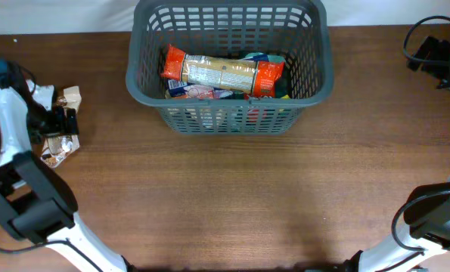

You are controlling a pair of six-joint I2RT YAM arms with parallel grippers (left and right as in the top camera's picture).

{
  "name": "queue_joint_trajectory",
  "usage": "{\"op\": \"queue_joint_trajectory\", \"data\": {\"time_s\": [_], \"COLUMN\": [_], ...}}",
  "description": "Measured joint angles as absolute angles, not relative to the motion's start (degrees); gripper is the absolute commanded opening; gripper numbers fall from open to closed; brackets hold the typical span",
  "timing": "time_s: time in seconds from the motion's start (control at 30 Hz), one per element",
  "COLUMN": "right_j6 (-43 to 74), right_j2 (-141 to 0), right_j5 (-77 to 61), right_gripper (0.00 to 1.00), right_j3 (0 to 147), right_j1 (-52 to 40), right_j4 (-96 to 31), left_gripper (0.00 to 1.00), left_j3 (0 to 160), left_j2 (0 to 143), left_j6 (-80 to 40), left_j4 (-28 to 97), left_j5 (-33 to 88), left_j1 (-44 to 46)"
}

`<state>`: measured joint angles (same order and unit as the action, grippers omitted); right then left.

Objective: Pack container
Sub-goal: 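Grasp the crumpled beige snack bag with the left gripper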

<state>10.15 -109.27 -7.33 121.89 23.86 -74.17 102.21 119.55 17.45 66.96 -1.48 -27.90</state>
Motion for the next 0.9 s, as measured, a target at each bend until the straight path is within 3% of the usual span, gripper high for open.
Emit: {"op": "queue_joint_trajectory", "data": {"time_s": [0.47,0.5,0.53,0.57,0.6,0.63,0.9], "right_j6": [10.2,10.1,10.1,10.2,10.2,10.2,10.2], "right_j2": [-109.3,-109.3,-109.3,-109.3,-109.3,-109.3,-109.3], "right_j5": [-7.3,-7.3,-7.3,-7.3,-7.3,-7.3,-7.3], "right_gripper": [0.99,0.99,0.99,0.99,0.99,0.99,0.99], "right_j3": [121.9,121.9,121.9,121.9,121.9,121.9,121.9], "right_j1": [23.9,23.9,23.9,23.9,23.9,23.9,23.9], "right_j4": [-74.2,-74.2,-74.2,-74.2,-74.2,-74.2,-74.2], "left_gripper": [1.0,0.91,0.66,0.32,0.1,0.02,0.02], "left_j3": [102.2,102.2,102.2,102.2,102.2,102.2,106.7], "left_j2": [129.3,129.9,130.3,130.7,130.9,131.0,131.2], "left_j6": [12.4,12.3,12.1,11.7,11.6,11.5,11.5], "left_j4": [59.1,58.8,58.7,58.6,58.5,58.5,65.2], "left_j5": [-3.8,-3.9,-3.9,-3.9,-3.9,-3.7,-4.0], "left_j1": [-27.6,-27.6,-27.6,-27.6,-27.6,-27.6,-27.7]}}
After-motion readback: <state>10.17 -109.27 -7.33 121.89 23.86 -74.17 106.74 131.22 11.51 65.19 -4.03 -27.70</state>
